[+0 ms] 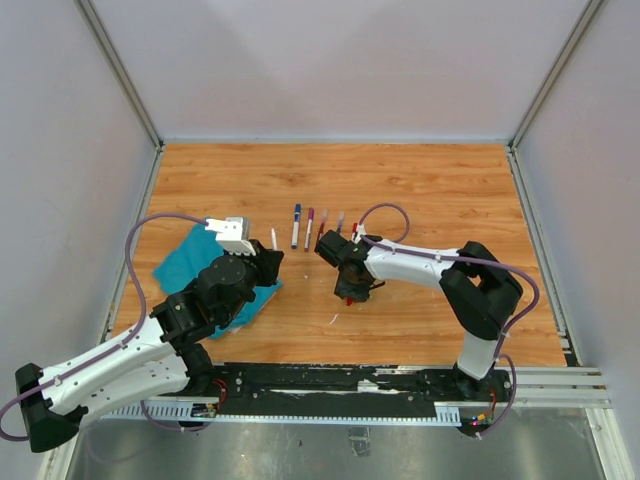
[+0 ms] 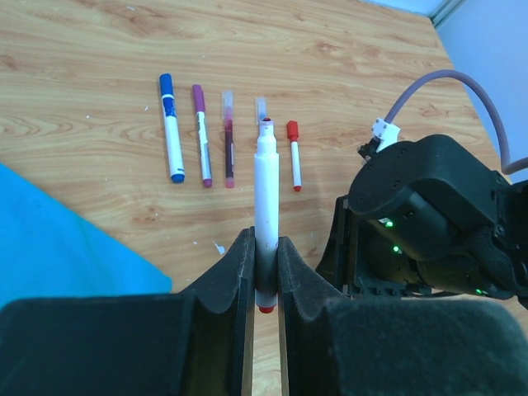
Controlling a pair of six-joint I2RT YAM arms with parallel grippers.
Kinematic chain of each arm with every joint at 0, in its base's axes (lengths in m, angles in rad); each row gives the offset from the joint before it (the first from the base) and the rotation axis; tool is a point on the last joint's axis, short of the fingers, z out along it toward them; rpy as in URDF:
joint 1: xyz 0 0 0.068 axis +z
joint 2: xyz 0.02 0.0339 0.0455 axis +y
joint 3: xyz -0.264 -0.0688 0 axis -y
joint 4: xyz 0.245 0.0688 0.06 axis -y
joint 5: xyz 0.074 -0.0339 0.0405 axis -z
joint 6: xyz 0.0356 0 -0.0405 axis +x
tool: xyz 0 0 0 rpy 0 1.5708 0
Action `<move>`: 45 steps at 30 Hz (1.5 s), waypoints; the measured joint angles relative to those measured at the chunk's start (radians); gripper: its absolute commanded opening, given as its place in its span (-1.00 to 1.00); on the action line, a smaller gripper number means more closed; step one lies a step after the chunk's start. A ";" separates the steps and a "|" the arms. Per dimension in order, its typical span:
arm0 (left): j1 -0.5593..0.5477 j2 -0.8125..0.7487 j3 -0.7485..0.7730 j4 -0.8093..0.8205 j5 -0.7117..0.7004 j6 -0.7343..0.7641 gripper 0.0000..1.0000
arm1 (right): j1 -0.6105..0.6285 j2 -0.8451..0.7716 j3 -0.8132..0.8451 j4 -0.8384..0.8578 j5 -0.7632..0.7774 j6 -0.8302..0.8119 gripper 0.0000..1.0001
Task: Insert the pens into the pen caps
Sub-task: Insert the pen cap onto the pen.
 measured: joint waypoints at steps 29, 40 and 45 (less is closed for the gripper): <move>0.000 -0.010 -0.005 0.000 -0.006 -0.004 -0.99 | 0.000 0.017 0.017 -0.036 0.031 -0.009 -0.99; 0.000 -0.002 -0.018 0.005 -0.011 -0.003 -0.99 | -0.019 -0.325 -0.235 0.233 0.049 -0.174 -0.99; 0.000 0.024 -0.021 0.018 0.000 -0.003 -0.99 | -0.059 -0.481 -0.354 0.369 0.054 -0.261 -0.98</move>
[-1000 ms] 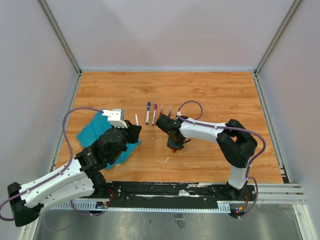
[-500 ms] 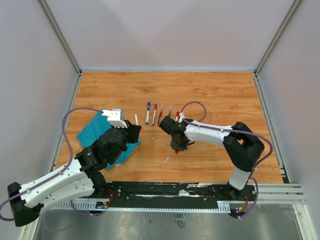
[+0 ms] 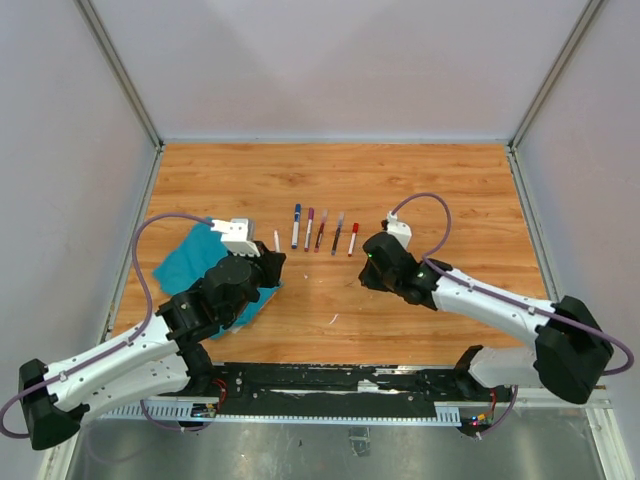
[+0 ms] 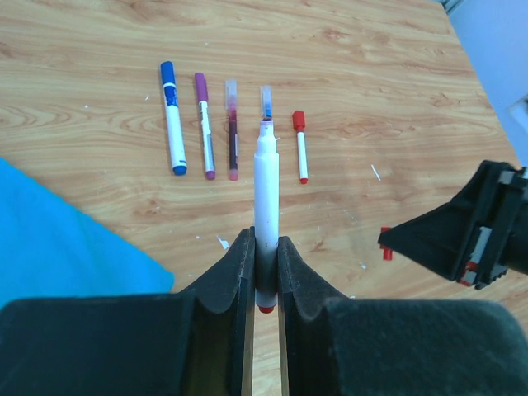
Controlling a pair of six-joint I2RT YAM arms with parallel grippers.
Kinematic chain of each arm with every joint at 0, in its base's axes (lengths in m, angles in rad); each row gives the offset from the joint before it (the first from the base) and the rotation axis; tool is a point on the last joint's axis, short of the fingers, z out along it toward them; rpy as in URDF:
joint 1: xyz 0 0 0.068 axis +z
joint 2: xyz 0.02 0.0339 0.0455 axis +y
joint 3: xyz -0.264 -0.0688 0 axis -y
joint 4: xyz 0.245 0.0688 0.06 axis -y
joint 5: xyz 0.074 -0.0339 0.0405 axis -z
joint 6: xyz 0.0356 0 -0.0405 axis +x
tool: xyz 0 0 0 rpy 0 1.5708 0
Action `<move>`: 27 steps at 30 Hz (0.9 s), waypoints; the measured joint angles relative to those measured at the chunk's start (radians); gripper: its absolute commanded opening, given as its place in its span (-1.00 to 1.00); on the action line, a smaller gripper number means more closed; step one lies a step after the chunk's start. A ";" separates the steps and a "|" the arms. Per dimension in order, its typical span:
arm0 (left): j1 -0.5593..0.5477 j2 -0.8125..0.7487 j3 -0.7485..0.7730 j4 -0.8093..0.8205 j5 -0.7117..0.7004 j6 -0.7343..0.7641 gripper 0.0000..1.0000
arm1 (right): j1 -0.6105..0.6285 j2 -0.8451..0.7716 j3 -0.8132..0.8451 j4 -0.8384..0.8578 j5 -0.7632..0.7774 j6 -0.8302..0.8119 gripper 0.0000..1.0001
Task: Insert the pens into the pen caps
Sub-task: Insert the pen cap onto the pen.
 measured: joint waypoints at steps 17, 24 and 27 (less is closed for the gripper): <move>0.000 0.038 -0.013 0.050 0.023 -0.001 -0.99 | -0.078 -0.251 -0.057 0.142 0.097 -0.257 -0.99; 0.000 0.038 -0.013 0.053 0.026 -0.005 -0.99 | -0.139 -0.265 -0.076 0.182 0.037 -0.295 -0.99; 0.000 0.038 -0.013 0.054 0.026 -0.009 -0.99 | -0.158 -0.299 -0.102 0.223 0.008 -0.301 -0.99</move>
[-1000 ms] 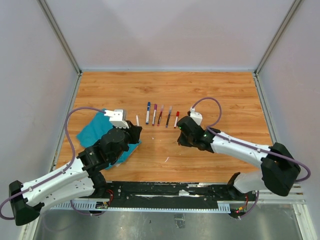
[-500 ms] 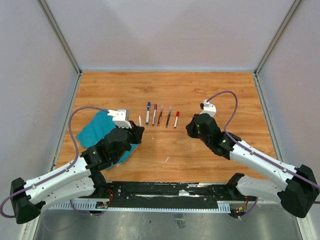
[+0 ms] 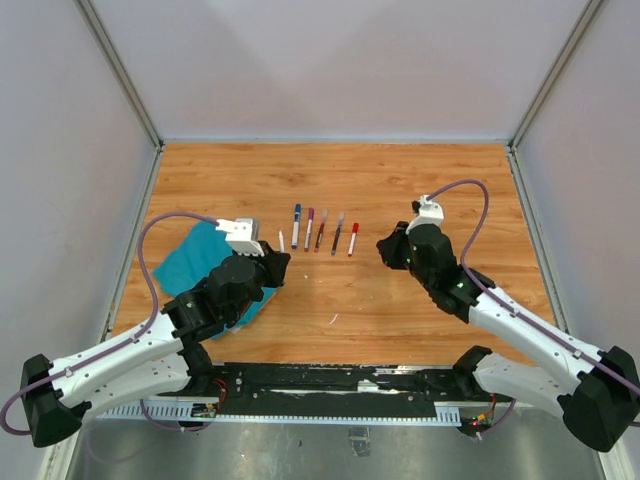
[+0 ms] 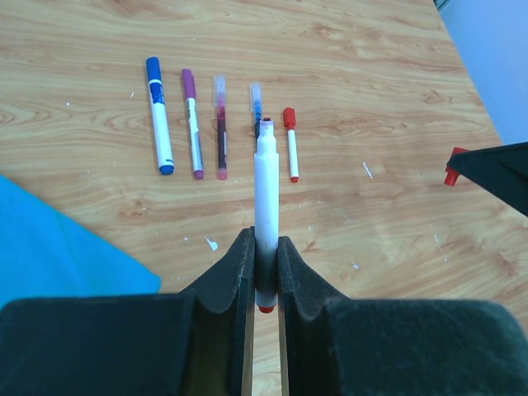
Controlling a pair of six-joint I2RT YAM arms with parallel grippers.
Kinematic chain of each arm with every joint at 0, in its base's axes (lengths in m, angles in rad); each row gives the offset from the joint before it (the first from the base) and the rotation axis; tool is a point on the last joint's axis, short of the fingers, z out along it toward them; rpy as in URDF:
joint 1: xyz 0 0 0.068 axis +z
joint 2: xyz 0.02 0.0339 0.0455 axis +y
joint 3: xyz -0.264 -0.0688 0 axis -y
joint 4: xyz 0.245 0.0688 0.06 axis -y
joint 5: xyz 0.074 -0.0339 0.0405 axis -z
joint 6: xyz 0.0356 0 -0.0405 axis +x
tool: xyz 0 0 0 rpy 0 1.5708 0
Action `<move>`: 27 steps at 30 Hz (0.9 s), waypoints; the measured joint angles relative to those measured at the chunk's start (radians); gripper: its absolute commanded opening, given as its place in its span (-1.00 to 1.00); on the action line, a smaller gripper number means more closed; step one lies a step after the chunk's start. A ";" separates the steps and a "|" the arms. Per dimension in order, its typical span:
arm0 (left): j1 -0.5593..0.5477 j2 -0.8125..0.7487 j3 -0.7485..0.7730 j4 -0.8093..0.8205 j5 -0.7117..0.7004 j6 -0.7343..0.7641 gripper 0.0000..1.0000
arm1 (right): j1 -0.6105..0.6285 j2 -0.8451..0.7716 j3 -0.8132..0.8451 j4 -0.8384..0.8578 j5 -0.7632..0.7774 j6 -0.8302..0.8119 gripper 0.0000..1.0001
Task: Insert the pens into the pen caps
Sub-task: Insert the pen cap onto the pen.
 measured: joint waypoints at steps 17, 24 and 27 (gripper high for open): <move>0.000 0.035 -0.001 0.089 0.116 0.028 -0.99 | -0.084 -0.069 -0.026 0.195 -0.191 0.027 -0.99; -0.028 0.128 -0.001 0.179 0.221 0.039 -0.99 | -0.084 -0.074 -0.029 0.213 -0.207 0.047 -0.99; -0.074 0.176 -0.001 0.231 0.243 0.039 -0.99 | -0.084 -0.102 -0.057 0.229 -0.205 0.069 -0.99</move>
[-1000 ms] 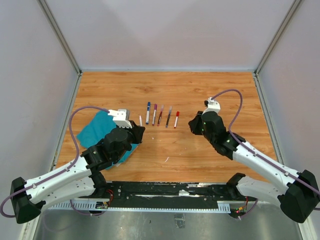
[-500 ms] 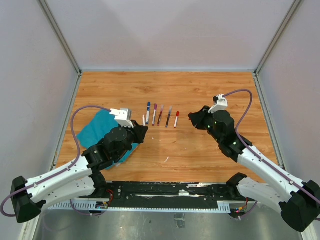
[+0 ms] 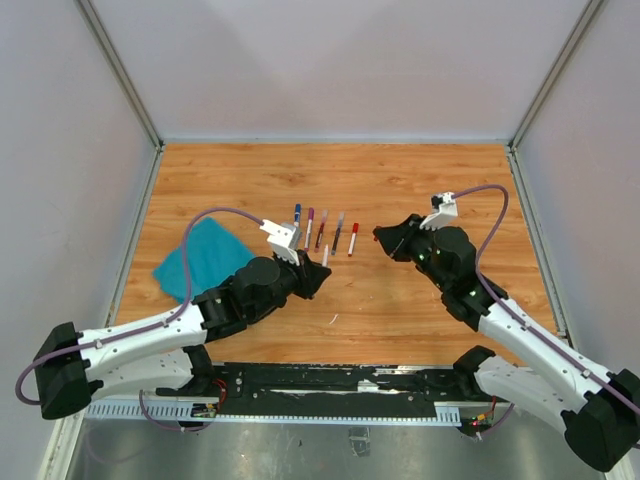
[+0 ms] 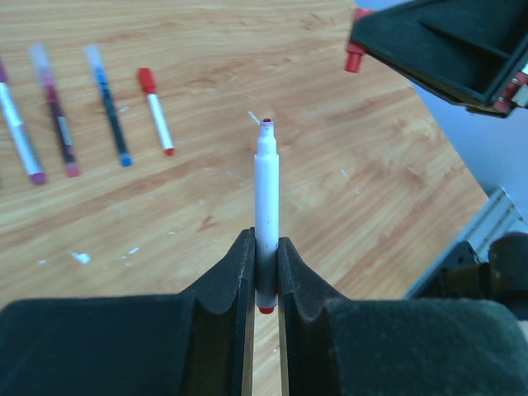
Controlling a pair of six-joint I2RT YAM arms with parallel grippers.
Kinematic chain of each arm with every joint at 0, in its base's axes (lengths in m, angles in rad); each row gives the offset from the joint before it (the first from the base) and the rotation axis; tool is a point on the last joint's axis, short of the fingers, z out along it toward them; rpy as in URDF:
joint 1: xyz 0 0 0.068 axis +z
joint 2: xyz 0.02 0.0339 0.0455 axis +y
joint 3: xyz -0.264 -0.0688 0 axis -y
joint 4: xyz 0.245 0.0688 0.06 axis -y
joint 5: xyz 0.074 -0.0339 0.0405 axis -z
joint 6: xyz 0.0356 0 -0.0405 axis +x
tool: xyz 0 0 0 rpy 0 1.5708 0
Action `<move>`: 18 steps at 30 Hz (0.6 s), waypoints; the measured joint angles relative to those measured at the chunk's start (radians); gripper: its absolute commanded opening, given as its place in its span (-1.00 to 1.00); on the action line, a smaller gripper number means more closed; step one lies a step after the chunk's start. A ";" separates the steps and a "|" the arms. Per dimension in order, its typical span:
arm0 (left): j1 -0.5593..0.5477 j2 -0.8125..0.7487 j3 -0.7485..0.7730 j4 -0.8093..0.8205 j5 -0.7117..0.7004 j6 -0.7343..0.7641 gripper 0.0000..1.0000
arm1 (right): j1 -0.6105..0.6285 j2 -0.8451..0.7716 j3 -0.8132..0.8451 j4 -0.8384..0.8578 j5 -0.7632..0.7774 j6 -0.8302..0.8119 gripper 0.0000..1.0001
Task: Insert the pens into the pen caps
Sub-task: Insert the pen cap onto the pen.
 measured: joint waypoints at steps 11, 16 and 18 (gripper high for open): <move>-0.066 0.060 -0.029 0.169 0.068 0.030 -0.99 | 0.000 -0.088 -0.158 0.237 -0.004 0.103 -0.98; -0.066 0.060 -0.030 0.207 0.109 0.058 -0.99 | 0.000 -0.068 -0.167 0.349 -0.065 0.143 -0.99; -0.066 0.060 -0.030 0.220 0.126 0.069 -0.99 | 0.000 -0.049 -0.167 0.396 -0.109 0.154 -0.99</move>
